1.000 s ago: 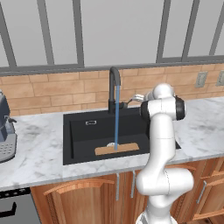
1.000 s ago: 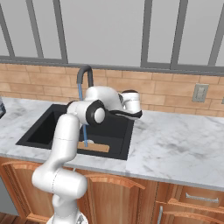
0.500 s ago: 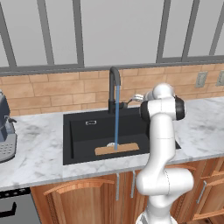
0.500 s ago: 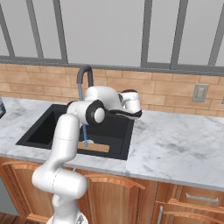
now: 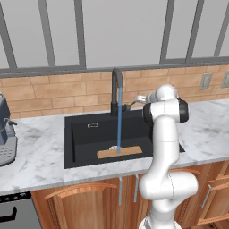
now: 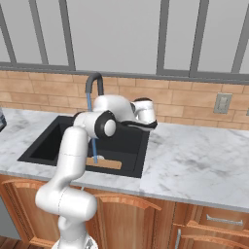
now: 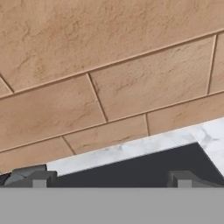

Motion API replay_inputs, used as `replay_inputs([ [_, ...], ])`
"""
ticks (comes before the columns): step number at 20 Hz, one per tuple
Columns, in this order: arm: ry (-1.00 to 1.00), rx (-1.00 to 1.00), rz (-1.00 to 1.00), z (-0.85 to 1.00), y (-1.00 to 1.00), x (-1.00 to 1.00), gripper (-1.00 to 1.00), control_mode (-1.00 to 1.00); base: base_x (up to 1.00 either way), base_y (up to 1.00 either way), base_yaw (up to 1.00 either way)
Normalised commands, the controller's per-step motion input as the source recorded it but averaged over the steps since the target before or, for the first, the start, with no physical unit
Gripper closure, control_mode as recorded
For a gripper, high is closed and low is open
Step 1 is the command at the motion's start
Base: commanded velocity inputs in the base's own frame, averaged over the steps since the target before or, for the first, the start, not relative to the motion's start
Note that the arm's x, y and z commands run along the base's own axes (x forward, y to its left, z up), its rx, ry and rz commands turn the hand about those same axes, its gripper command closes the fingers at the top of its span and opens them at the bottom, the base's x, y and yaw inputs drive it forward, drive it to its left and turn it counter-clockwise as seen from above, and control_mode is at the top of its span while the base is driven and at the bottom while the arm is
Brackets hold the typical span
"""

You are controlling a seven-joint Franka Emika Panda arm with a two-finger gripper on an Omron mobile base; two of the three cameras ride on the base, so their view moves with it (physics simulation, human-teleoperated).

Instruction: Turn on the sink faucet with hot water and rinse the cutting board for ten seconds, then turn off the faucet. Push the cutting board to reach the water if necessary.

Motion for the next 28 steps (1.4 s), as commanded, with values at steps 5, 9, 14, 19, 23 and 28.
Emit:
replay_inputs([
  [5, 0.02, 0.00, 0.05, 0.07, 0.02, 0.01, -1.00, -1.00, 0.00, 0.00, 0.00],
  [9, 0.06, 0.00, 0.05, 0.00, 0.03, 0.00, -1.00, -1.00, 0.00, 0.00, 0.00],
  [14, 0.08, 0.00, 0.04, 0.00, 0.01, 0.07, -1.00, -1.00, 0.00, 0.00, 0.00],
  [19, 0.05, 0.00, 0.03, 0.02, 0.01, 0.12, -1.00, -1.00, 0.00, 0.00, 0.00],
  [23, 0.02, 0.00, 0.02, 0.10, 0.00, 0.21, -1.00, -1.00, 0.00, 0.00, 0.00],
  [28, 0.03, 0.01, 0.01, 0.17, 0.00, 0.25, -1.00, -1.00, 0.00, 0.00, 0.00],
])
